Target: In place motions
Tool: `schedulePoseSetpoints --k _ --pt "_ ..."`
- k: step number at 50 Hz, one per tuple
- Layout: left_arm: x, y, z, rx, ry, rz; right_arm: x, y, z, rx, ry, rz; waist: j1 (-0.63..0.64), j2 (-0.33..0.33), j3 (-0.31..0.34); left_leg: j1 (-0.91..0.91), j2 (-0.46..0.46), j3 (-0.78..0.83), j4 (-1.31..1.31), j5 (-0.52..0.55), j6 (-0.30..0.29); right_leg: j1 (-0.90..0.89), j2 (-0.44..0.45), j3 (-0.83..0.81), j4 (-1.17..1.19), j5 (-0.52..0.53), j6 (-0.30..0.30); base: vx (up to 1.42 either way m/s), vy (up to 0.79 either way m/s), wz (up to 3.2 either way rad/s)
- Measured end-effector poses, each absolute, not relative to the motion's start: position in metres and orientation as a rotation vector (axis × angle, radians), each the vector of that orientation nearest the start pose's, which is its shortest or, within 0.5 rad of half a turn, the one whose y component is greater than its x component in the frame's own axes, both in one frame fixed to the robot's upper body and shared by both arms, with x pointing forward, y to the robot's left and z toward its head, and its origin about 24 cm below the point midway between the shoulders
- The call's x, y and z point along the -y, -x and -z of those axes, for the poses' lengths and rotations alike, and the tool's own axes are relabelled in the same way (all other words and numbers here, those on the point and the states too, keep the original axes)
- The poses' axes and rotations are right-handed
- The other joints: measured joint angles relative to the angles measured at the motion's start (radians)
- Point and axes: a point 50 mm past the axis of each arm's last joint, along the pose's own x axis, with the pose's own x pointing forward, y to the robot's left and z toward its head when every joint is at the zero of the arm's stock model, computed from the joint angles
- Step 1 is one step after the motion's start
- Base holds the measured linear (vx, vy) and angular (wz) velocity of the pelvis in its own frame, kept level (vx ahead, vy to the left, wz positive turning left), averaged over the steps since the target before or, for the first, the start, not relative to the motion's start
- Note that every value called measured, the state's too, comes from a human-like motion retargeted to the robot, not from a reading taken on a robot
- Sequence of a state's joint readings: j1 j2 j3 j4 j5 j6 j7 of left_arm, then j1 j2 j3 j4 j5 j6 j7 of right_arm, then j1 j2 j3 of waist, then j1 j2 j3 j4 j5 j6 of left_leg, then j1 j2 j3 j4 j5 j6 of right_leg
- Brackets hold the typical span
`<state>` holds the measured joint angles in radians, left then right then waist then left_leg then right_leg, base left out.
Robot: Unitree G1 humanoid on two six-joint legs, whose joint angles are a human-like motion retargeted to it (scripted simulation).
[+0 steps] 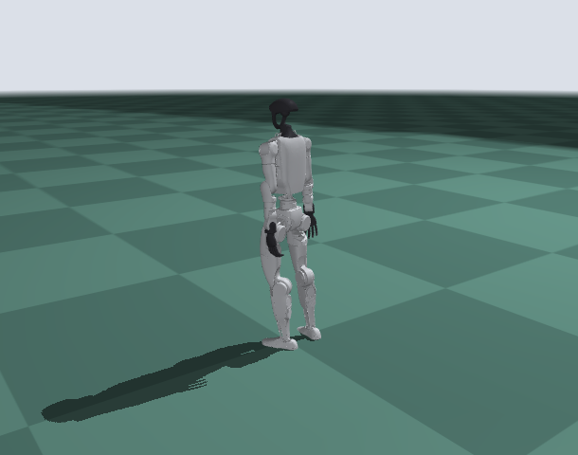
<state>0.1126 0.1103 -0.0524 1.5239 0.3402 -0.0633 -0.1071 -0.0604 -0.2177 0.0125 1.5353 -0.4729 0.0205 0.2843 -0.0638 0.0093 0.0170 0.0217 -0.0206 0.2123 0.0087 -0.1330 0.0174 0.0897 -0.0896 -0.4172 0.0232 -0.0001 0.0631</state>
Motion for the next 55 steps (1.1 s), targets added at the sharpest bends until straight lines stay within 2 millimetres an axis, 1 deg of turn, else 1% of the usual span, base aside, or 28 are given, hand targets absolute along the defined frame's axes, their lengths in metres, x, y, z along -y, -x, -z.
schedulePoseSetpoints --k 4,8,10,12,14,16,19,22,25,27,28,32,35,37,38,39,40,41,42,43,45,47,48,50,51,52,53,55 --pt "-0.184 0.022 0.180 -1.585 -0.280 0.329 0.223 -0.083 0.165 -1.344 0.310 -0.381 0.023 -0.001 0.001 0.004 0.005 0.027 0.001 0.002 0.002 0.003 0.006 0.027 0.000 0.002 -0.003 0.02 -0.01 -0.32" --pt "-0.184 0.023 0.180 -1.583 -0.299 0.349 0.227 -0.152 0.137 -0.990 0.347 -0.249 0.016 0.002 -0.012 0.000 0.009 0.032 0.003 0.001 0.000 -0.001 0.007 0.032 0.001 0.002 -0.003 0.00 0.00 0.00" --pt "-0.184 0.025 0.179 -1.589 -0.293 0.350 0.229 -0.190 0.111 -0.785 0.412 -0.178 0.005 0.004 -0.021 -0.002 0.010 0.029 0.004 0.000 -0.001 -0.003 0.007 0.029 0.001 0.001 -0.003 0.00 0.00 0.00" --pt "-0.184 0.026 0.179 -1.595 -0.278 0.342 0.228 -0.226 0.075 -0.564 0.480 -0.110 -0.002 0.007 -0.028 -0.004 0.010 0.028 0.004 -0.001 -0.001 -0.006 0.007 0.028 0.001 0.001 -0.003 0.00 0.00 0.00" --pt "-0.183 0.027 0.179 -1.598 -0.262 0.337 0.225 -0.254 0.031 -0.326 0.518 -0.035 -0.003 0.009 -0.033 -0.006 0.010 0.029 0.005 -0.001 0.000 -0.009 0.007 0.029 0.002 0.001 -0.003 0.00 0.00 0.00" --pt "-0.184 0.026 0.179 -1.599 -0.254 0.336 0.218 -0.274 -0.022 -0.054 0.530 0.028 0.001 0.009 -0.036 -0.009 0.009 0.030 0.005 -0.001 0.000 -0.010 0.007 0.030 0.002 0.001 -0.003 0.00 0.00 0.00" --pt "-0.185 0.027 0.179 -1.602 -0.250 0.329 0.210 -0.281 -0.108 0.389 0.590 0.134 0.008 0.003 -0.049 -0.015 0.005 0.026 0.006 0.001 -0.001 -0.012 0.003 0.026 0.002 -0.001 -0.002 0.00 0.00 0.00" --pt "-0.186 0.030 0.179 -1.612 -0.246 0.318 0.209 -0.269 -0.182 0.786 0.670 0.334 0.013 -0.003 -0.068 -0.022 0.001 0.019 0.005 0.001 -0.002 -0.016 0.000 0.020 0.001 -0.003 -0.002 0.00 0.00 0.00" --pt "-0.186 0.031 0.179 -1.628 -0.237 0.313 0.206 -0.245 -0.238 1.174 0.681 0.577 0.018 -0.006 -0.076 -0.025 -0.001 0.016 0.004 0.001 -0.001 -0.017 -0.001 0.017 0.001 -0.005 -0.001 0.00 0.00 0.00" --pt "-0.185 0.030 0.179 -1.629 -0.229 0.306 0.201 -0.227 -0.266 1.425 0.651 0.711 0.017 -0.008 -0.078 -0.026 -0.001 0.014 0.005 0.002 -0.001 -0.016 -0.001 0.016 0.001 -0.006 -0.001 0.00 0.00 0.00" --pt "-0.185 0.030 0.179 -1.627 -0.223 0.301 0.199 -0.218 -0.277 -3.734 -1.548 -1.858 0.015 -0.009 -0.079 -0.026 -0.002 0.011 0.005 0.001 -0.001 -0.015 -0.001 0.013 0.001 -0.006 0.000 0.00 0.00 0.00" --pt "-0.184 0.030 0.179 -1.623 -0.207 0.295 0.194 -0.193 -0.308 -3.517 -1.120 -1.821 0.002 -0.014 -0.092 -0.030 -0.002 -0.004 0.007 0.000 -0.006 -0.014 -0.005 -0.001 0.001 -0.010 0.002 -0.01 -0.01 0.21" --pt "-0.184 0.031 0.179 -1.628 -0.202 0.297 0.194 -0.188 -0.323 -3.407 -0.947 -1.841 -0.005 -0.018 -0.103 -0.035 -0.002 -0.013 0.009 -0.001 -0.010 -0.016 -0.009 -0.010 0.000 -0.011 0.003 0.00 0.00 0.06" --pt "-0.184 0.031 0.179 -1.632 -0.200 0.297 0.194 -0.193 -0.330 -3.384 -0.919 -1.900 -0.002 -0.020 -0.108 -0.036 -0.003 -0.013 0.009 -0.001 -0.010 -0.016 -0.009 -0.009 0.000 -0.011 0.003 0.00 0.00 0.00" --pt "-0.184 0.031 0.179 -1.633 -0.200 0.298 0.194 -0.199 -0.334 -3.383 -0.955 -1.950 -0.001 -0.021 -0.110 -0.036 -0.003 -0.013 0.009 -0.001 -0.010 -0.017 -0.010 -0.009 0.001 -0.011 0.003 0.00 0.00 0.00" --pt "-0.184 0.031 0.179 -1.633 -0.199 0.297 0.194 -0.208 -0.339 -3.382 -1.099 -2.036 -0.001 -0.022 -0.111 -0.036 -0.003 -0.013 0.009 -0.001 -0.011 -0.016 -0.010 -0.009 0.001 -0.011 0.003 0.00 0.00 0.00" --pt "-0.184 0.030 0.179 -1.633 -0.198 0.296 0.195 -0.219 -0.344 -3.381 -1.306 -2.133 -0.001 -0.022 -0.112 -0.035 -0.003 -0.012 0.010 -0.001 -0.011 -0.016 -0.010 -0.008 0.001 -0.011 0.003 0.00 0.00 0.00" --pt "-0.184 0.030 0.179 -1.633 -0.197 0.295 0.197 -0.234 -0.347 -3.354 -1.678 -2.235 -0.002 -0.023 -0.112 -0.035 -0.003 -0.012 0.010 -0.001 -0.011 -0.016 -0.010 -0.008 0.001 -0.011 0.003 0.00 0.00 0.00" --pt "-0.184 0.030 0.179 -1.632 -0.197 0.294 0.200 -0.249 -0.348 1.285 0.811 0.883 -0.002 -0.024 -0.113 -0.035 -0.003 -0.013 0.010 -0.001 -0.011 -0.015 -0.010 -0.008 0.001 -0.011 0.003 0.00 0.00 0.00" --pt "-0.184 0.030 0.179 -1.632 -0.197 0.293 0.203 -0.262 -0.346 1.119 0.877 0.761 -0.002 -0.024 -0.114 -0.036 -0.003 -0.013 0.010 -0.001 -0.011 -0.015 -0.010 -0.008 0.001 -0.011 0.003 0.00 0.00 0.00" --pt "-0.184 0.030 0.179 -1.632 -0.198 0.292 0.206 -0.278 -0.336 0.922 0.884 0.598 -0.001 -0.026 -0.116 -0.037 -0.003 -0.013 0.010 -0.001 -0.011 -0.016 -0.010 -0.008 0.001 -0.012 0.003 0.00 0.00 0.00" --pt "-0.182 0.031 0.179 -1.634 -0.186 0.280 0.201 -0.273 -0.332 0.998 0.811 0.544 -0.002 -0.027 -0.115 -0.038 -0.004 -0.014 0.010 0.000 -0.012 -0.017 -0.010 -0.009 0.000 -0.012 0.003 0.00 0.00 0.00" --pt "-0.181 0.031 0.179 -1.636 -0.172 0.265 0.199 -0.265 -0.331 1.094 0.766 0.544 -0.004 -0.027 -0.114 -0.039 -0.003 -0.014 0.010 0.000 -0.012 -0.017 -0.010 -0.009 0.000 -0.012 0.003 0.00 0.00 0.00" --pt "-0.178 0.032 0.179 -1.642 -0.130 0.229 0.195 -0.246 -0.327 1.320 0.690 0.595 -0.004 -0.026 -0.112 -0.039 -0.003 -0.012 0.010 0.001 -0.012 -0.018 -0.009 -0.007 -0.001 -0.011 0.002 0.00 0.00 0.00" --pt "-0.177 0.033 0.179 -1.647 -0.107 0.211 0.198 -0.237 -0.323 1.409 0.642 0.681 -0.003 -0.025 -0.111 -0.040 -0.002 -0.010 0.010 0.001 -0.012 -0.019 -0.008 -0.004 -0.001 -0.010 0.002 0.00 0.00 0.00" --pt "-0.176 0.034 0.179 -1.651 -0.088 0.195 0.201 -0.228 -0.317 -3.770 -1.507 -1.940 -0.004 -0.024 -0.109 -0.040 -0.001 -0.009 0.010 0.001 -0.011 -0.020 -0.008 -0.003 -0.001 -0.010 0.002 0.00 0.00 0.00" --pt "-0.175 0.034 0.179 -1.654 -0.074 0.183 0.204 -0.220 -0.309 -3.678 -1.321 -2.023 -0.007 -0.023 -0.108 -0.040 0.000 -0.010 0.010 0.000 -0.012 -0.020 -0.008 -0.004 -0.001 -0.010 0.002 0.00 0.00 0.00" --pt "-0.175 0.034 0.179 -1.656 -0.065 0.169 0.209 -0.204 -0.292 -3.469 -1.105 -2.094 -0.016 -0.021 -0.105 -0.039 0.001 -0.013 0.010 -0.001 -0.013 -0.020 -0.008 -0.008 -0.001 -0.009 0.002 0.00 0.00 0.00"
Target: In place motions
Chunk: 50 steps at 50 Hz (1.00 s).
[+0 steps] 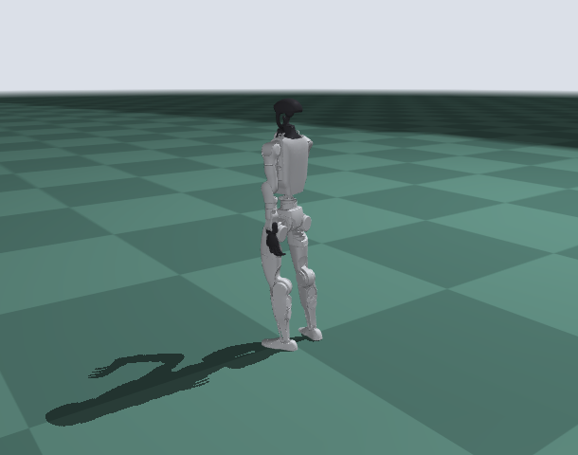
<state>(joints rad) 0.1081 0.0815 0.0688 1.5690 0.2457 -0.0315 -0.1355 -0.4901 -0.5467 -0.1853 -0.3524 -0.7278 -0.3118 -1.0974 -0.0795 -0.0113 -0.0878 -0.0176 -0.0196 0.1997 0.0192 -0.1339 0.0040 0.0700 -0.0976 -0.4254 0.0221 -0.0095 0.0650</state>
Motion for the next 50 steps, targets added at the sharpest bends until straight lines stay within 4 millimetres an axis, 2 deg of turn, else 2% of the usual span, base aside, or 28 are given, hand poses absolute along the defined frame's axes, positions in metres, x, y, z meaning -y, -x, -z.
schedulePoseSetpoints --k 3,5,7,10,11,14,15,16,18,20,23,26,30,33,35,36,38,40,42,43,45,50 --pt "-0.178 0.034 0.179 -1.654 -0.089 0.182 0.212 -0.196 -0.261 1.806 0.635 1.159 0.004 0.004 0.006 0.003 0.002 0.007 0.000 0.000 0.000 0.000 0.001 0.006 0.000 0.002 -0.001 0.00 0.00 0.00" --pt "-0.179 0.034 0.179 -1.655 -0.114 0.202 0.211 -0.202 -0.238 1.730 0.715 1.115 -0.001 0.006 0.006 0.006 0.001 0.004 -0.001 -0.002 -0.001 0.000 -0.001 0.003 0.000 0.002 -0.001 0.00 0.00 0.00" --pt "-0.180 0.034 0.179 -1.657 -0.135 0.218 0.210 -0.215 -0.211 1.556 0.768 1.037 -0.006 0.008 0.006 0.008 0.000 0.002 0.000 -0.003 -0.002 0.001 -0.003 -0.001 0.000 0.003 -0.002 0.00 0.00 0.00" --pt "-0.179 0.034 0.179 -1.655 -0.149 0.232 0.211 -0.237 -0.172 1.153 0.840 0.958 -0.004 0.016 0.010 0.012 0.001 0.009 0.000 -0.003 -0.001 0.002 -0.002 0.007 0.000 0.005 -0.003 0.00 0.00 0.00" --pt "-0.178 0.033 0.179 -1.653 -0.146 0.234 0.214 -0.248 -0.160 0.935 0.897 0.893 -0.004 0.019 0.012 0.013 0.002 0.012 0.000 -0.002 0.000 0.002 -0.001 0.010 0.000 0.005 -0.003 0.00 0.00 0.00" --pt "-0.174 0.031 0.180 -1.644 -0.133 0.244 0.222 -0.273 -0.122 0.353 0.977 0.577 -0.007 0.027 0.016 0.012 0.004 0.013 0.000 0.000 0.001 0.002 0.000 0.013 0.000 0.007 -0.003 0.00 0.00 0.00" --pt "-0.173 0.030 0.180 -1.640 -0.130 0.249 0.224 -0.277 -0.112 0.215 0.962 0.479 -0.009 0.029 0.016 0.010 0.004 0.013 0.000 0.000 0.001 0.001 0.000 0.012 0.000 0.007 -0.003 0.00 0.00 0.00" --pt "-0.173 0.029 0.180 -1.635 -0.130 0.255 0.222 -0.280 -0.110 0.161 0.949 0.409 -0.009 0.031 0.016 0.008 0.004 0.012 0.001 0.001 0.001 0.000 0.000 0.012 0.001 0.007 -0.002 0.00 0.00 0.00" --pt "-0.173 0.028 0.180 -1.627 -0.140 0.269 0.219 -0.282 -0.113 0.154 0.931 0.352 -0.009 0.032 0.013 0.004 0.002 0.011 0.001 0.003 0.001 -0.002 -0.002 0.010 0.000 0.008 -0.002 0.00 0.00 0.00" --pt "-0.174 0.026 0.180 -1.622 -0.157 0.281 0.216 -0.281 -0.130 0.272 0.944 0.417 -0.004 0.030 0.011 0.001 -0.001 0.009 0.001 0.005 0.001 -0.003 -0.005 0.008 0.000 0.008 -0.001 0.00 0.00 0.00" --pt "-0.174 0.024 0.180 -1.617 -0.170 0.294 0.212 -0.273 -0.164 0.572 0.952 0.635 0.008 0.025 0.012 -0.001 -0.006 0.004 0.002 0.007 0.001 -0.002 -0.009 0.004 0.000 0.007 -0.001 0.00 0.00 0.00" --pt "-0.173 0.024 0.180 -1.620 -0.163 0.295 0.199 -0.260 -0.199 0.934 0.823 0.823 0.020 0.023 0.011 -0.002 -0.008 0.001 0.001 0.009 0.002 -0.001 -0.011 0.000 0.001 0.007 0.000 0.00 0.00 0.00" --pt "-0.174 0.027 0.180 -1.628 -0.170 0.298 0.176 -0.242 -0.238 1.392 0.606 0.900 0.035 0.020 0.004 -0.004 -0.010 -0.002 0.000 0.010 0.002 -0.004 -0.012 -0.004 0.001 0.007 0.000 0.00 0.00 0.00" --pt "-0.175 0.029 0.180 -1.638 -0.183 0.300 0.163 -0.241 -0.260 1.556 0.581 0.886 0.036 0.016 -0.003 -0.004 -0.014 -0.016 -0.002 0.008 0.002 -0.004 -0.015 -0.019 0.002 0.005 0.002 -0.02 0.00 0.23" --pt "-0.176 0.028 0.180 -1.640 -0.187 0.298 0.153 -0.250 -0.273 1.550 0.690 0.814 0.028 0.013 -0.004 -0.005 -0.018 -0.033 -0.002 0.007 0.001 -0.001 -0.018 -0.036 0.002 0.003 0.004 -0.02 -0.02 0.47" --pt "-0.177 0.028 0.180 -1.641 -0.189 0.295 0.149 -0.259 -0.277 1.475 0.788 0.752 0.025 0.011 -0.006 -0.005 -0.019 -0.040 -0.002 0.007 0.001 0.001 -0.019 -0.043 0.002 0.002 0.004 -0.02 -0.02 0.41" --pt "-0.178 0.027 0.180 -1.642 -0.190 0.286 0.144 -0.280 -0.282 1.230 1.015 0.594 0.020 0.006 -0.007 -0.005 -0.022 -0.050 -0.003 0.007 0.000 0.004 -0.021 -0.053 0.002 0.000 0.006 -0.01 -0.02 0.33" --pt "-0.179 0.027 0.180 -1.644 -0.186 0.278 0.143 -0.301 -0.277 0.911 1.259 0.374 0.017 0.002 -0.010 -0.005 -0.024 -0.057 -0.004 0.007 0.000 0.007 -0.021 -0.061 0.001 -0.002 0.007 0.00 -0.02 0.26" --pt "-0.180 0.028 0.179 -1.647 -0.180 0.270 0.150 -0.313 -0.266 0.656 1.365 0.263 0.013 0.000 -0.013 -0.005 -0.025 -0.063 -0.005 0.008 0.000 0.010 -0.020 -0.069 0.001 -0.004 0.008 0.01 -0.01 0.21" --pt "-0.179 0.029 0.179 -1.649 -0.178 0.266 0.156 -0.314 -0.262 0.610 1.363 0.281 0.011 -0.001 -0.015 -0.005 -0.025 -0.065 -0.006 0.008 -0.001 0.011 -0.020 -0.071 0.001 -0.005 0.008 0.02 0.00 0.18" --pt "-0.179 0.029 0.179 -1.649 -0.173 0.259 0.159 -0.307 -0.263 0.688 1.323 0.362 0.005 -0.001 -0.016 -0.006 -0.026 -0.070 -0.006 0.007 0.000 0.012 -0.020 -0.076 0.000 -0.006 0.009 0.00 0.00 0.00" --pt "-0.177 0.033 0.179 -1.652 -0.159 0.248 0.175 -0.262 -0.271 1.246 0.966 0.818 -0.037 0.006 -0.020 -0.009 -0.026 -0.093 -0.004 0.003 -0.005 0.013 -0.023 -0.100 -0.001 -0.008 0.012 0.03 0.00 0.18"
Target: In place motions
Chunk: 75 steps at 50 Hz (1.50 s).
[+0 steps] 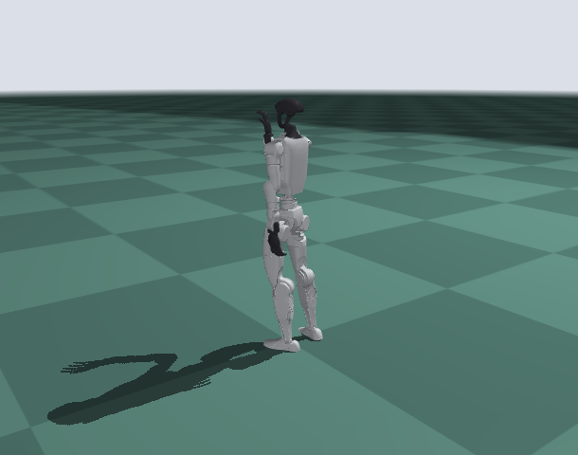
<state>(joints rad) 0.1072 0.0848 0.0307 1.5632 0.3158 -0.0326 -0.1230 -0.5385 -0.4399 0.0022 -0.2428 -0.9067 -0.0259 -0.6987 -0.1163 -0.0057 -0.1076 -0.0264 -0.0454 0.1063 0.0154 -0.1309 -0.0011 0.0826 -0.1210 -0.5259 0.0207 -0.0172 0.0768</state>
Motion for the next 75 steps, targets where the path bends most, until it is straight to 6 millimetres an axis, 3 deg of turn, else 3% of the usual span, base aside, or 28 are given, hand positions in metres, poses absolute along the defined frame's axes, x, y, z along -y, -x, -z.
schedulePoseSetpoints --k 4,7,10,13,15,17,19,22,26,31,35,38,40,43,45,47,49,52,54,57,60,64,68,71,75 --pt "-0.177 0.036 0.179 -1.661 -0.162 0.252 0.200 -0.229 -0.263 1.502 0.644 1.183 -0.043 0.009 -0.001 0.001 0.003 -0.014 0.004 -0.008 -0.008 -0.004 -0.007 -0.014 -0.001 0.002 0.001 0.00 0.00 0.06" --pt "-0.176 0.035 0.179 -1.661 -0.167 0.262 0.219 -0.213 -0.250 1.545 0.488 1.396 -0.035 0.015 0.008 0.003 0.009 0.010 0.006 -0.008 -0.008 -0.009 -0.006 0.011 -0.002 0.007 -0.002 0.01 0.01 -0.52" --pt "-0.176 0.033 0.179 -1.658 -0.171 0.271 0.239 -0.212 -0.230 1.411 0.379 1.587 0.008 0.019 0.015 0.003 0.018 0.062 0.007 -0.005 -0.002 -0.018 0.004 0.064 -0.002 0.014 -0.009 0.01 0.00 -0.91" --pt "-0.175 0.032 0.180 -1.652 -0.176 0.285 0.257 -0.227 -0.204 1.088 0.191 1.692 0.022 0.024 0.011 0.004 0.021 0.085 0.005 -0.005 0.002 -0.025 0.009 0.088 -0.001 0.017 -0.012 0.00 0.00 -0.49" --pt "-0.175 0.031 0.180 -1.646 -0.179 0.295 0.266 -0.249 -0.182 0.726 0.092 1.610 0.019 0.027 0.006 0.005 0.024 0.092 0.004 -0.006 0.003 -0.029 0.011 0.094 0.000 0.018 -0.012 0.00 0.00 -0.09" --pt "-0.174 0.028 0.180 -1.639 -0.181 0.302 0.266 -0.281 -0.153 0.360 -0.004 1.314 0.014 0.026 0.005 0.007 0.025 0.095 0.005 -0.006 0.003 -0.029 0.012 0.098 0.001 0.019 -0.013 0.00 0.00 0.00" --pt "-0.174 0.026 0.180 -1.632 -0.185 0.308 0.263 -0.302 -0.132 0.181 -0.035 0.996 0.013 0.025 0.005 0.009 0.026 0.098 0.005 -0.007 0.004 -0.028 0.013 0.100 0.002 0.019 -0.013 0.00 0.00 0.00" --pt "-0.176 0.022 0.180 -1.621 -0.203 0.319 0.261 -0.306 -0.116 0.097 -0.022 0.841 0.017 0.018 0.008 0.013 0.025 0.098 0.004 -0.007 0.004 -0.023 0.013 0.098 0.001 0.018 -0.014 0.00 0.00 0.00" --pt "-0.177 0.017 0.181 -1.609 -0.214 0.321 0.267 -0.286 -0.140 0.326 0.233 1.020 0.029 0.011 0.016 0.014 0.023 0.093 0.005 -0.006 0.004 -0.017 0.013 0.092 0.000 0.016 -0.013 0.00 0.00 0.00" --pt "-0.177 0.016 0.181 -1.610 -0.204 0.322 0.247 -0.255 -0.197 0.936 0.525 1.258 0.037 0.012 0.016 0.009 0.025 0.089 0.004 -0.006 0.005 -0.019 0.015 0.089 0.000 0.015 -0.012 0.00 0.00 0.00" --pt "-0.179 0.018 0.180 -1.614 -0.222 0.318 0.227 -0.238 -0.233 1.350 0.709 1.265 0.047 0.004 0.015 0.007 0.021 0.083 0.004 -0.004 0.005 -0.016 0.013 0.083 0.000 0.014 -0.011 0.00 0.00 0.00" --pt "-0.181 0.022 0.180 -1.633 -0.222 0.313 0.213 -0.238 -0.247 1.487 0.754 1.203 0.057 -0.002 0.011 0.007 0.017 0.078 0.004 -0.003 0.005 -0.014 0.010 0.079 0.000 0.013 -0.010 0.00 0.00 0.00" --pt "-0.182 0.026 0.179 -1.647 -0.220 0.307 0.203 -0.249 -0.251 1.468 0.788 1.130 0.061 -0.002 0.009 0.008 0.016 0.076 0.004 -0.002 0.005 -0.012 0.009 0.078 0.000 0.012 -0.010 0.00 0.00 0.00" --pt "-0.182 0.029 0.179 -1.663 -0.213 0.296 0.198 -0.296 -0.250 0.985 0.968 0.870 0.056 0.002 0.013 0.012 0.017 0.074 0.005 -0.003 0.005 -0.008 0.009 0.078 0.001 0.013 -0.010 -0.01 0.00 0.06" --pt "-0.183 0.031 0.179 -1.669 -0.217 0.295 0.200 -0.325 -0.235 0.617 1.054 0.648 0.032 0.004 0.011 0.020 0.011 0.050 0.001 -0.007 0.005 -0.005 0.005 0.053 0.001 0.011 -0.008 -0.03 0.02 0.47" --pt "-0.184 0.030 0.179 -1.667 -0.226 0.294 0.205 -0.334 -0.223 0.446 1.035 0.600 0.031 0.003 0.014 0.023 0.008 0.042 -0.003 -0.007 0.006 -0.003 0.003 0.045 0.001 0.011 -0.007 -0.01 0.01 0.19" --pt "-0.185 0.028 0.179 -1.659 -0.231 0.291 0.205 -0.328 -0.225 0.537 1.015 0.644 0.044 -0.001 0.022 0.021 0.007 0.047 -0.002 -0.003 0.007 -0.001 0.004 0.048 0.000 0.012 -0.007 0.00 0.00 0.00" --pt "-0.185 0.025 0.179 -1.649 -0.225 0.285 0.207 -0.303 -0.231 0.872 0.955 0.845 0.068 -0.005 0.033 0.016 0.007 0.055 -0.001 0.003 0.008 0.002 0.006 0.054 -0.002 0.012 -0.007 0.00 0.00 0.00" --pt "-0.184 0.025 0.179 -1.649 -0.218 0.282 0.209 -0.284 -0.224 1.088 0.916 0.974 0.067 -0.005 0.037 0.016 0.004 0.049 -0.002 0.004 0.009 0.004 0.006 0.047 -0.003 0.012 -0.007 0.00 0.00 0.11" --pt "-0.184 0.024 0.179 -1.647 -0.219 0.281 0.214 -0.265 -0.198 1.213 0.871 1.067 0.049 -0.002 0.048 0.025 -0.001 0.032 -0.007 0.002 0.011 0.010 0.005 0.030 -0.003 0.011 -0.005 0.00 0.02 0.25" --pt "-0.183 0.023 0.180 -1.637 -0.224 0.285 0.215 -0.262 -0.156 1.090 0.890 0.956 0.030 0.002 0.062 0.034 -0.005 0.021 -0.009 0.000 0.014 0.016 0.003 0.018 -0.004 0.011 -0.005 0.00 0.01 0.06" --pt "-0.182 0.023 0.180 -1.628 -0.237 0.298 0.217 -0.254 -0.076 0.681 0.946 0.744 0.014 0.007 0.070 0.036 -0.002 0.017 -0.007 -0.002 0.010 0.015 0.000 0.015 -0.004 0.012 -0.004 0.00 0.00 0.00" --pt "-0.181 0.024 0.180 -1.627 -0.244 0.309 0.216 -0.225 0.011 0.248 1.006 0.486 0.003 0.014 0.075 0.036 0.002 0.025 -0.007 -0.003 0.010 0.012 0.002 0.025 -0.004 0.014 -0.005 0.00 0.00 0.00" --pt "-0.181 0.025 0.180 -1.628 -0.256 0.324 0.212 -0.189 0.077 -0.131 1.055 0.212 -0.009 0.019 0.076 0.038 0.006 0.029 -0.007 -0.005 0.009 0.009 0.005 0.032 -0.003 0.016 -0.006 0.00 0.00 0.00" --pt "-0.187 0.022 0.179 -1.611 -0.342 0.398 0.213 -0.115 0.146 -0.722 1.067 -0.160 -0.034 0.024 0.073 0.040 0.012 0.023 -0.007 -0.010 0.003 0.005 0.002 0.027 -0.002 0.016 -0.004 0.00 0.00 0.00"
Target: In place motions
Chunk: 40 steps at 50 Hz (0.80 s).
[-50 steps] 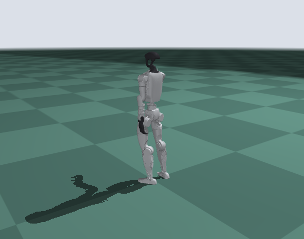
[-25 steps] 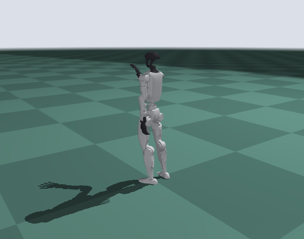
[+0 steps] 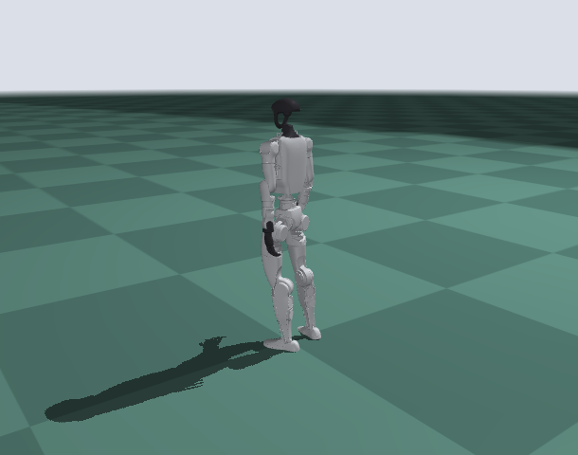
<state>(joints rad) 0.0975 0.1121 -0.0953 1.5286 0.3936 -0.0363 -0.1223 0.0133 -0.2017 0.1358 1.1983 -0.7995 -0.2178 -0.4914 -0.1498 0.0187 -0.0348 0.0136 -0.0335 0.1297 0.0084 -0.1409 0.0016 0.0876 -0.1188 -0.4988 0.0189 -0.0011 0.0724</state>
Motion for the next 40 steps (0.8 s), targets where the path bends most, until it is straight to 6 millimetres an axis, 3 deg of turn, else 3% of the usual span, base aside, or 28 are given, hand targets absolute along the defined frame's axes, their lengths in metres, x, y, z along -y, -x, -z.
schedulePoseSetpoints --k 3,5,8,10,14,17,20,22,24,27,29,32,34,37,40 --pt "-0.192 0.014 0.179 -1.571 -0.457 0.482 0.214 -0.056 0.172 -1.173 1.042 -0.476 0.015 0.004 0.010 0.001 0.005 0.020 0.001 0.002 0.002 -0.001 0.006 0.021 0.001 0.003 -0.003 0.00 -0.01 -0.32" --pt "-0.194 0.010 0.179 -1.543 -0.525 0.504 0.213 -0.017 0.177 -1.477 0.934 -0.668 0.052 0.007 0.019 -0.003 0.015 0.057 0.006 0.008 0.004 -0.004 0.014 0.058 0.001 0.007 -0.007 0.00 -0.01 -1.10" --pt "-0.196 0.004 0.180 -1.513 -0.590 0.512 0.205 0.015 0.174 -1.778 0.524 -0.639 0.176 0.025 0.012 0.004 0.059 0.180 0.007 -0.009 -0.007 0.005 0.018 0.183 0.002 -0.016 0.027 -0.01 0.00 -1.86" --pt "-0.195 0.002 0.180 -1.489 -0.631 0.516 0.200 0.016 0.174 -1.777 0.264 -0.472 0.187 0.025 0.012 0.005 0.060 0.194 0.008 -0.011 -0.008 -0.002 0.018 0.195 0.005 -0.014 0.025 0.00 0.00 -0.46" --pt "-0.193 -0.023 0.178 -1.337 -0.648 0.419 0.214 0.003 0.174 -1.697 0.207 -0.230 0.120 0.017 0.024 0.005 0.034 0.139 0.007 -0.002 0.000 -0.007 0.019 0.140 0.002 0.002 0.000 0.00 0.00 0.65" --pt "-0.198 -0.060 0.168 -1.164 -0.592 0.298 0.221 -0.005 0.173 -1.656 0.216 -0.239 0.090 0.016 0.029 0.003 0.025 0.115 0.007 0.002 0.002 0.000 0.018 0.113 -0.004 0.005 -0.004 -0.01 0.00 0.46" --pt "-0.208 -0.108 0.146 -0.943 -0.525 0.182 0.226 -0.005 0.172 -1.648 0.247 -0.271 0.085 0.011 0.026 0.002 0.020 0.100 0.008 0.006 0.002 0.007 0.016 0.099 -0.007 0.004 -0.006 0.00 -0.01 0.22" --pt "-0.215 -0.145 0.121 -0.752 -0.494 0.118 0.228 0.000 0.172 -1.671 0.280 -0.280 0.091 0.007 0.019 0.000 0.018 0.096 0.008 0.007 0.001 0.008 0.015 0.094 -0.007 0.003 -0.007 0.00 0.00 0.00" --pt "-0.223 -0.184 0.083 -0.518 -0.501 0.069 0.228 0.006 0.172 -1.701 0.312 -0.295 0.096 0.006 0.012 -0.002 0.017 0.092 0.008 0.008 0.000 0.009 0.016 0.089 -0.008 0.002 -0.008 0.00 0.00 0.00" --pt "-0.238 -0.235 0.002 -0.094 -0.611 -0.045 0.224 0.016 0.172 -1.746 0.339 -0.339 0.104 0.002 0.005 -0.005 0.014 0.090 0.009 0.009 -0.001 0.014 0.024 0.086 -0.012 -0.002 -0.016 0.00 0.00 0.00" --pt "-0.246 -0.256 -0.063 0.214 -0.714 -0.160 0.219 0.020 0.172 -1.762 0.350 -0.383 0.127 -0.001 -0.002 -0.005 0.016 0.109 0.009 0.007 -0.002 0.019 0.034 0.103 -0.018 -0.009 -0.023 0.00 -0.02 -0.38" --pt "-0.248 -0.266 -0.153 0.658 -0.798 -0.341 0.215 0.024 0.173 -1.764 0.411 -0.425 0.136 -0.004 -0.016 -0.009 0.017 0.112 0.010 0.007 -0.004 0.019 0.038 0.104 -0.020 -0.011 -0.026 0.01 -0.01 0.02" --pt "-0.243 -0.263 -0.198 0.905 -0.768 -0.446 0.215 0.023 0.174 -1.749 0.477 -0.422 0.108 -0.004 -0.028 -0.017 0.012 0.086 0.011 0.010 -0.003 0.019 0.036 0.078 -0.023 -0.009 -0.025 0.04 -0.01 0.66" --pt "-0.232 -0.254 -0.245 1.192 -0.649 -0.535 0.219 0.019 0.173 -1.726 0.539 -0.425 0.058 0.006 -0.050 -0.029 0.010 0.047 0.013 0.015 -0.001 0.013 0.030 0.041 -0.022 -0.003 -0.017 0.01 0.02 0.57" --pt "-0.225 -0.247 -0.279 1.392 -0.512 -0.590 0.224 0.015 0.172 -1.741 0.533 -0.452 0.041 0.022 -0.071 -0.038 0.016 0.048 0.013 0.014 0.000 0.000 0.030 0.045 -0.018 -0.001 -0.014 0.00 0.02 -0.04"
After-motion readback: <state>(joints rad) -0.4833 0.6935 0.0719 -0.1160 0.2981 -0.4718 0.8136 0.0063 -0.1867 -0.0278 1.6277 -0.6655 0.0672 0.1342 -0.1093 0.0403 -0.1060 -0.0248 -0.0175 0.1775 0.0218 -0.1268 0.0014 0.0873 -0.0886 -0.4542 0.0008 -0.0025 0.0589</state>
